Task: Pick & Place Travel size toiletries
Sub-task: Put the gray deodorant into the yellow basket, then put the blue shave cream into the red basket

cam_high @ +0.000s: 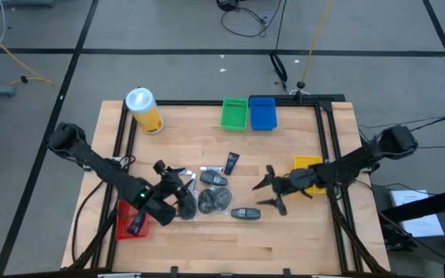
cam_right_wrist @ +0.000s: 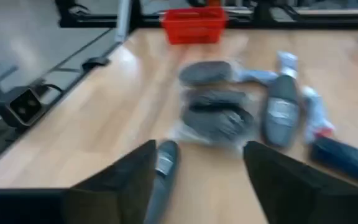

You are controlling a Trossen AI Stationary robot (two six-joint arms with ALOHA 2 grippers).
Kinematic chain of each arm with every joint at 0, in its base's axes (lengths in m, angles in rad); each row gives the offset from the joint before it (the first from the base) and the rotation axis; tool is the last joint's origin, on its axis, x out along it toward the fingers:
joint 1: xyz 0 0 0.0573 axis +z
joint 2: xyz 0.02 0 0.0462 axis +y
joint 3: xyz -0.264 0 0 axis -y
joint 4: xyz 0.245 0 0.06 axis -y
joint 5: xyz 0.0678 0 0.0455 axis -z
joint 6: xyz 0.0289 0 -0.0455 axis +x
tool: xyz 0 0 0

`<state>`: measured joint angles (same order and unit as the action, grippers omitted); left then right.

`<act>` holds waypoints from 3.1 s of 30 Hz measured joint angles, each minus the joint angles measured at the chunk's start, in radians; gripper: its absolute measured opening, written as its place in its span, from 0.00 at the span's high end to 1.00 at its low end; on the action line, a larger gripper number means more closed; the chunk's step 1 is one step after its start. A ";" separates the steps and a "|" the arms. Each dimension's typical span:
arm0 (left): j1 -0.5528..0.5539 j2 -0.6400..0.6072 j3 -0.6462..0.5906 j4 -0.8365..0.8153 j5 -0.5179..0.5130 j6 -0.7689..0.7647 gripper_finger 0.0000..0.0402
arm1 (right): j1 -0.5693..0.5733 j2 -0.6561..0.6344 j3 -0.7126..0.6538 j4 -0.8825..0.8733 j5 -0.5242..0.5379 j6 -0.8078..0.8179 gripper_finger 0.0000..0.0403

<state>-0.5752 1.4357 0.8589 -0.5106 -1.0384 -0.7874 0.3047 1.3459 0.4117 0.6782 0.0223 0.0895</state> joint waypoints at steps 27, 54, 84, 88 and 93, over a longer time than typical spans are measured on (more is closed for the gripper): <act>0.053 0.281 0.000 0.390 0.063 0.183 0.47 | 0.262 0.440 0.250 -0.219 0.483 0.294 0.37; 0.051 0.280 0.000 0.409 0.099 0.187 0.47 | 0.261 -0.207 0.635 -2.119 0.185 1.391 0.52; 0.050 0.279 0.000 0.410 0.136 0.222 0.47 | 0.108 -0.144 0.337 -1.836 0.318 1.398 0.39; 0.050 0.279 0.000 0.411 0.142 0.226 0.47 | 0.108 -0.147 0.338 -1.838 0.320 1.355 0.37; 0.050 0.279 0.000 0.434 0.144 0.245 0.47 | 0.109 -0.186 0.417 -1.899 0.353 1.310 0.36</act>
<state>-0.5255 1.7145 0.8593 -0.0770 -0.8948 -0.5423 0.4141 1.1601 0.8284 -1.2203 0.3755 1.3996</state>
